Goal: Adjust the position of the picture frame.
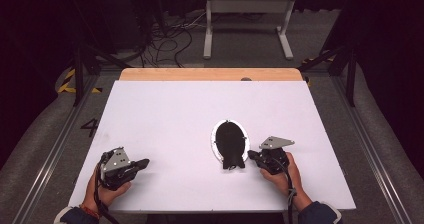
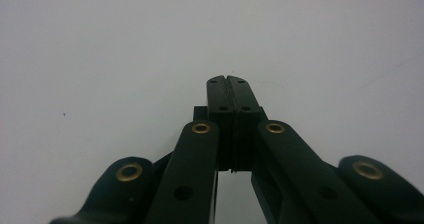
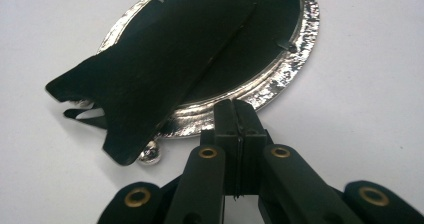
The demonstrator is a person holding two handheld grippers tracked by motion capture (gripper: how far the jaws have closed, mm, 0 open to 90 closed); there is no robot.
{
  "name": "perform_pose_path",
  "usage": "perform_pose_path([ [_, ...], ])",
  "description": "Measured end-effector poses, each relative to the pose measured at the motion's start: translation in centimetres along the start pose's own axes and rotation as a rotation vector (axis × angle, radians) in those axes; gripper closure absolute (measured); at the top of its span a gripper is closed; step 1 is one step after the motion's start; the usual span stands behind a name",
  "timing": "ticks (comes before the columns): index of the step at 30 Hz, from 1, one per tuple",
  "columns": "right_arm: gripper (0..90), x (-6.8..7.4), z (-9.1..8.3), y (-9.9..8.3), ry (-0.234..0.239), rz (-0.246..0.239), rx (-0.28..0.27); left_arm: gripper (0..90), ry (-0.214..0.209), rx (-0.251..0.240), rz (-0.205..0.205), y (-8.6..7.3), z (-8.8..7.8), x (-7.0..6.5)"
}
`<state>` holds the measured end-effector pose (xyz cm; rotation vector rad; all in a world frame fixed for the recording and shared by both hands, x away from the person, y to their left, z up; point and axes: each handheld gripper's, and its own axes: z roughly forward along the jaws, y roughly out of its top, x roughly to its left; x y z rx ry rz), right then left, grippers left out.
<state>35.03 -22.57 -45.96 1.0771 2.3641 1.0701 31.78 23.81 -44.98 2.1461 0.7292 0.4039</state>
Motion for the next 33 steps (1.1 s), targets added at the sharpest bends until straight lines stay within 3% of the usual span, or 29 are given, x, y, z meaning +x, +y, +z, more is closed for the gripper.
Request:
perform_pose_path([
  [3, 90.0, 0.4, 0.0, 0.0, 0.015, 0.004, -0.001, 90.0, -0.005, 0.001, 0.008, 0.2, 0.2, -0.2],
  [11, 90.0, 1.4, 0.6, 0.3, -0.011, -0.013, -0.003, 90.0, -0.003, -0.001, 0.005, 0.3, 0.2, -0.1],
  [13, 90.0, 1.4, 0.7, 0.5, -0.003, 0.010, -0.004, 90.0, -0.004, 0.001, 0.007, 0.4, 0.3, 0.0],
  [16, 90.0, 1.6, 1.0, 0.8, -0.017, -0.028, 0.007, 90.0, -0.004, 0.002, 0.007, 0.5, 0.4, 0.0],
  [19, 90.0, 1.1, 1.0, 0.9, -0.007, -0.022, 0.006, 90.0, -0.013, -0.002, 0.003, 0.8, 0.8, 0.2],
  [25, 90.0, -1.5, 1.8, 1.6, -0.044, 0.044, -0.006, 90.0, -0.047, 0.005, 0.007, 2.5, 3.0, 0.7],
  [30, 90.0, -1.9, 2.8, 2.5, -0.071, 0.041, -0.014, 90.0, -0.081, 0.001, 0.018, 4.0, 4.7, 0.5],
  [33, 90.0, -2.0, 3.0, 2.6, -0.059, 0.060, -0.018, 90.0, -0.085, 0.002, 0.022, 5.8, 6.5, 0.6],
])
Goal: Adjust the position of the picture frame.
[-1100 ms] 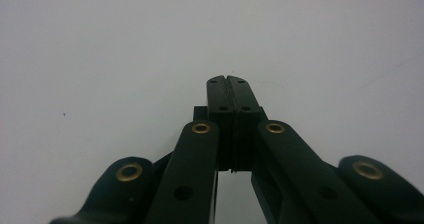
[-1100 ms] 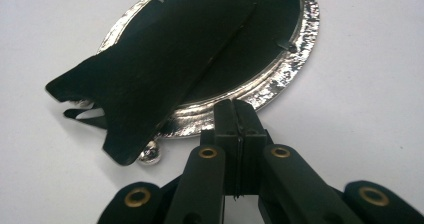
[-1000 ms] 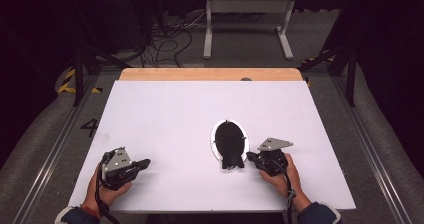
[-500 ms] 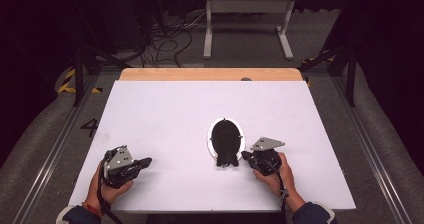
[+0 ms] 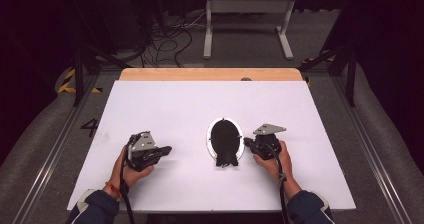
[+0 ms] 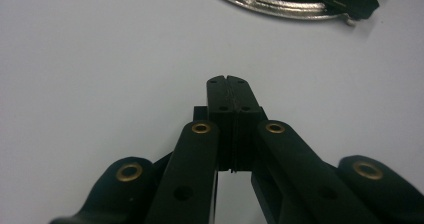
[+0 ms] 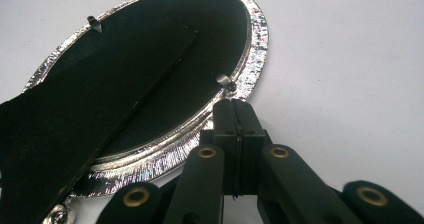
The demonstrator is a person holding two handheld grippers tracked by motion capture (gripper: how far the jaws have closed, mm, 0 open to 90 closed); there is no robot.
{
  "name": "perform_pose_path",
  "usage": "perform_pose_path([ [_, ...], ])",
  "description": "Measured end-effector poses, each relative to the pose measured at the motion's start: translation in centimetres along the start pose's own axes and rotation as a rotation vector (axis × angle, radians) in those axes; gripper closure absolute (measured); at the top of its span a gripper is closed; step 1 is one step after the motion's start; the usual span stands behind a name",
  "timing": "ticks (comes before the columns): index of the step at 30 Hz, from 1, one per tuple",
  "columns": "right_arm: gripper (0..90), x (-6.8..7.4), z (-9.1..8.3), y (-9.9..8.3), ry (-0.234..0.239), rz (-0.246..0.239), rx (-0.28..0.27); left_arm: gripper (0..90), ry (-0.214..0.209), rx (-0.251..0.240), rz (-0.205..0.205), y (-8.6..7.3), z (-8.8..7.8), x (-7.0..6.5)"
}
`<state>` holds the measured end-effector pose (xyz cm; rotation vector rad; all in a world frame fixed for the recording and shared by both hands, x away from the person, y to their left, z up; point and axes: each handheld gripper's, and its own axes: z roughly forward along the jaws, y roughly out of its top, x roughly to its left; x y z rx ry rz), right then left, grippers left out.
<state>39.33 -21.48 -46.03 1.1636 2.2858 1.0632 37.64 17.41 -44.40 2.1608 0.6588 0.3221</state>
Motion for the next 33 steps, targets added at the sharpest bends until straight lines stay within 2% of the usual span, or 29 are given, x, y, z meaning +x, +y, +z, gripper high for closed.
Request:
perform_pose_path([
  [5, 90.0, 0.4, 0.0, 0.1, 0.003, 0.003, 0.006, 90.0, 0.001, 0.014, -0.025, 1.6, 2.3, 0.2],
  [6, 90.0, 0.6, 0.1, 0.2, 0.002, -0.009, 0.011, 90.0, 0.000, 0.026, -0.018, 1.9, 2.7, 0.0],
  [7, 90.0, 0.9, 0.1, 0.2, -0.008, -0.036, 0.016, 90.0, 0.000, 0.026, -0.018, 1.9, 2.7, 0.0],
  [9, 90.0, 1.1, 0.2, 0.3, -0.009, -0.042, 0.017, 90.0, -0.010, 0.038, -0.023, 2.4, 4.0, -0.3],
  [12, 90.0, 0.9, 0.2, 0.2, 0.010, -0.018, 0.010, 90.0, -0.017, 0.050, -0.020, 2.6, 4.7, -0.4],
  [13, 90.0, 1.0, 0.2, 0.2, 0.012, -0.022, 0.011, 90.0, -0.029, 0.062, -0.019, 2.8, 5.5, -0.7],
  [18, 90.0, 1.6, 0.1, 0.1, 0.016, -0.035, 0.013, 90.0, -0.037, 0.074, -0.022, 3.2, 6.4, -1.3],
  [26, 90.0, 2.9, -0.3, -0.4, 0.067, -0.047, 0.016, 90.0, -0.044, 0.099, -0.013, 3.6, 7.6, -2.1],
  [32, 90.0, 4.3, -1.0, -1.0, 0.128, -0.090, 0.024, 90.0, -0.038, 0.099, -0.010, 3.9, 8.0, -2.2],
  [33, 90.0, 4.6, -1.1, -1.1, 0.161, -0.086, 0.030, 90.0, -0.040, 0.097, -0.013, 3.9, 8.0, -2.2],
])
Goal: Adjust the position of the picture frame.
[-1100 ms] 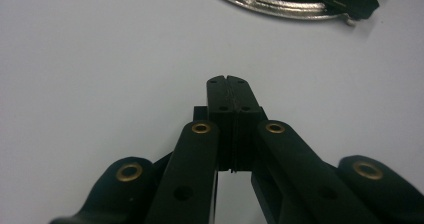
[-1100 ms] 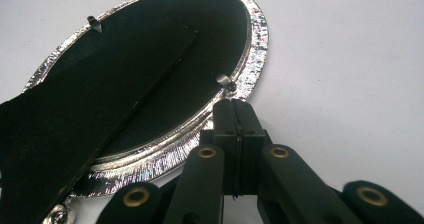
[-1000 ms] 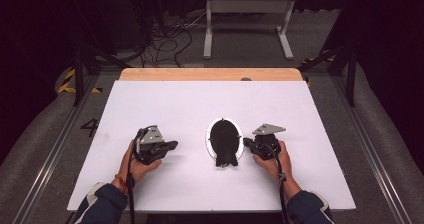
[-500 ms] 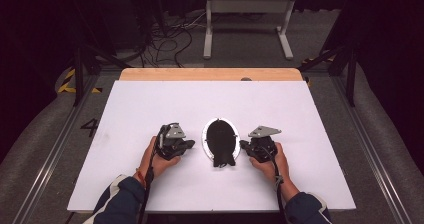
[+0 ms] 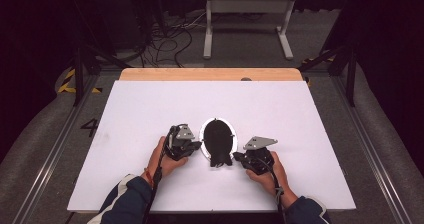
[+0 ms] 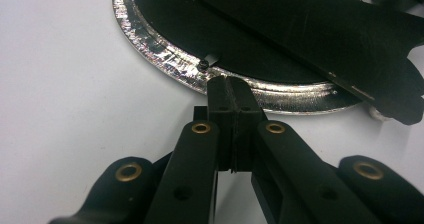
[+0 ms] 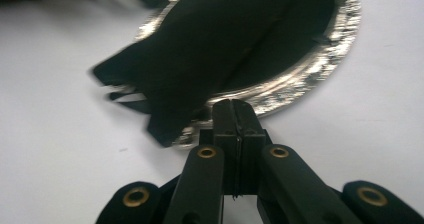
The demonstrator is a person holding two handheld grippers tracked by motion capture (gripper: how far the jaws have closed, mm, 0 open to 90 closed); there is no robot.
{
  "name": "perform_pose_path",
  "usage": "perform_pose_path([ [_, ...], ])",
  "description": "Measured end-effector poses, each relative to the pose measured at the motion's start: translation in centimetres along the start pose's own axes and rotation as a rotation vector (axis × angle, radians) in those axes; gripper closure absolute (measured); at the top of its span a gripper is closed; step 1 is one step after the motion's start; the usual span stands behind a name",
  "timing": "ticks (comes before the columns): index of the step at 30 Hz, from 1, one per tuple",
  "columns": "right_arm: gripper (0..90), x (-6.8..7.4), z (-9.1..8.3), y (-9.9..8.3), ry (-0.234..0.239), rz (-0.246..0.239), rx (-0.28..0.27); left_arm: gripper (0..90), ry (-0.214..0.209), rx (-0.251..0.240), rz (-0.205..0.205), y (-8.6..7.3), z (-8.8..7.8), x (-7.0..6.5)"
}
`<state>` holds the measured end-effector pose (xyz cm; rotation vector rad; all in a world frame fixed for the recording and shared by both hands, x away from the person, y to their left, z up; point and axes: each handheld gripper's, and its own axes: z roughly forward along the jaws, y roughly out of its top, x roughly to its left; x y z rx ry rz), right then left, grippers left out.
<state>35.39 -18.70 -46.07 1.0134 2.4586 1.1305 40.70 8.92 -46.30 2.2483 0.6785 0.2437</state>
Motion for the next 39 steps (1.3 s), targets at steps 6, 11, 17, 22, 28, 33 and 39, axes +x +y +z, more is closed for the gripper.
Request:
perform_pose_path([
  [6, 90.0, 0.6, 0.0, -0.1, 0.008, -0.011, 0.001, 90.0, 0.011, 0.004, 0.006, 0.2, 0.2, 0.0],
  [11, 90.0, 0.8, 0.0, -0.1, 0.001, -0.005, 0.003, 90.0, 0.019, 0.006, 0.013, 0.3, 0.2, 0.0],
  [17, 90.0, 0.9, 0.1, -0.2, 0.016, -0.001, -0.012, 90.0, 0.026, 0.001, 0.014, 0.4, 0.4, 0.2],
  [22, 90.0, 1.5, 0.2, -0.2, 0.012, -0.030, -0.014, 90.0, 0.046, 0.017, 0.027, 0.7, 0.4, 0.1],
  [28, 90.0, 1.4, 0.2, -0.2, 0.020, -0.043, -0.017, 90.0, 0.045, 0.014, 0.021, 0.6, 0.4, 0.1],
  [33, 90.0, 1.1, 0.0, -0.3, 0.013, -0.047, -0.017, 90.0, 0.032, -0.021, 0.022, 0.6, -0.4, 0.2],
  [39, 88.1, 0.1, -1.1, -0.5, 0.010, -0.029, -0.026, 86.9, 0.017, -0.059, 0.032, 0.2, -2.3, 0.1],
])
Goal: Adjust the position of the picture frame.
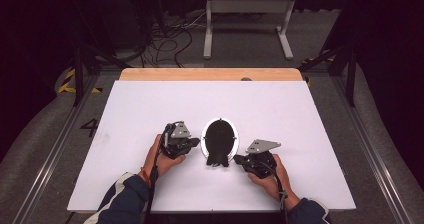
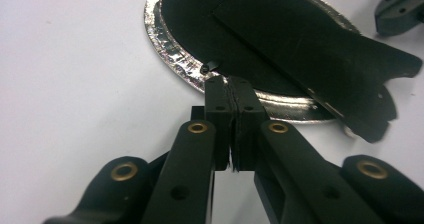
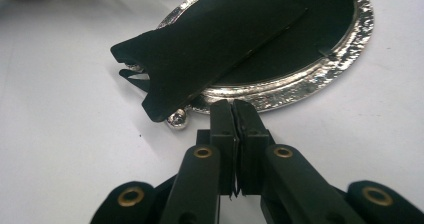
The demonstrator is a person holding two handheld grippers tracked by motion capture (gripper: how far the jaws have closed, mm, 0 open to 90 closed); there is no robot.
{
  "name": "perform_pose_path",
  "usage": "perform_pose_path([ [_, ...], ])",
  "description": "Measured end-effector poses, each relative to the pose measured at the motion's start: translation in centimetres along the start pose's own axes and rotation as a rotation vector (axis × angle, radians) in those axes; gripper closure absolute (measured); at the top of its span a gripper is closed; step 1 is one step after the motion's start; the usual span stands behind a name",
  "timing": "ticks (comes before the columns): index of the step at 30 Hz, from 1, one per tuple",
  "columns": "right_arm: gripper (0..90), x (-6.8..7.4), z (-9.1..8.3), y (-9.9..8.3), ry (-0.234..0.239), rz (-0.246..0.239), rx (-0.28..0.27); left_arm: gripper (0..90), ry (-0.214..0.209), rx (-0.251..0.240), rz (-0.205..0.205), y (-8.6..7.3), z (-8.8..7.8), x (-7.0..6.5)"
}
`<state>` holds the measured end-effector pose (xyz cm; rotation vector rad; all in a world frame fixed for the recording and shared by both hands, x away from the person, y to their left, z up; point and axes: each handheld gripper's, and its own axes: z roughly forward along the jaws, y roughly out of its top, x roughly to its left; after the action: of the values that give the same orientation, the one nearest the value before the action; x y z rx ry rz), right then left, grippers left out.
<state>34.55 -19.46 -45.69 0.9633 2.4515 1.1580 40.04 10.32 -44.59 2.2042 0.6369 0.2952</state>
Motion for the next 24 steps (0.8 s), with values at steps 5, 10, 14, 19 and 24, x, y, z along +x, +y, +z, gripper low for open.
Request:
perform_pose_path([
  [5, 84.3, -0.5, -1.1, 0.1, -0.002, -0.007, -0.015, 81.1, -0.012, -0.053, 0.026, -0.7, -2.3, -0.4],
  [10, 74.6, -0.7, -1.7, 0.2, -0.006, -0.014, -0.010, 72.3, -0.040, -0.120, 0.037, -1.7, -4.2, -0.5],
  [14, 64.5, -0.4, -2.3, 0.1, -0.004, -0.024, -0.006, 62.2, -0.011, -0.149, 0.063, -3.4, -6.0, -0.8],
  [19, 55.2, 0.2, -2.5, -0.1, -0.009, -0.040, 0.012, 43.7, 0.051, -0.125, 0.010, -5.9, -7.6, -0.8],
  [24, 52.1, 1.1, -2.4, -0.3, -0.004, -0.062, 0.031, 24.0, 0.111, -0.088, -0.025, -8.0, -9.4, -0.9],
])
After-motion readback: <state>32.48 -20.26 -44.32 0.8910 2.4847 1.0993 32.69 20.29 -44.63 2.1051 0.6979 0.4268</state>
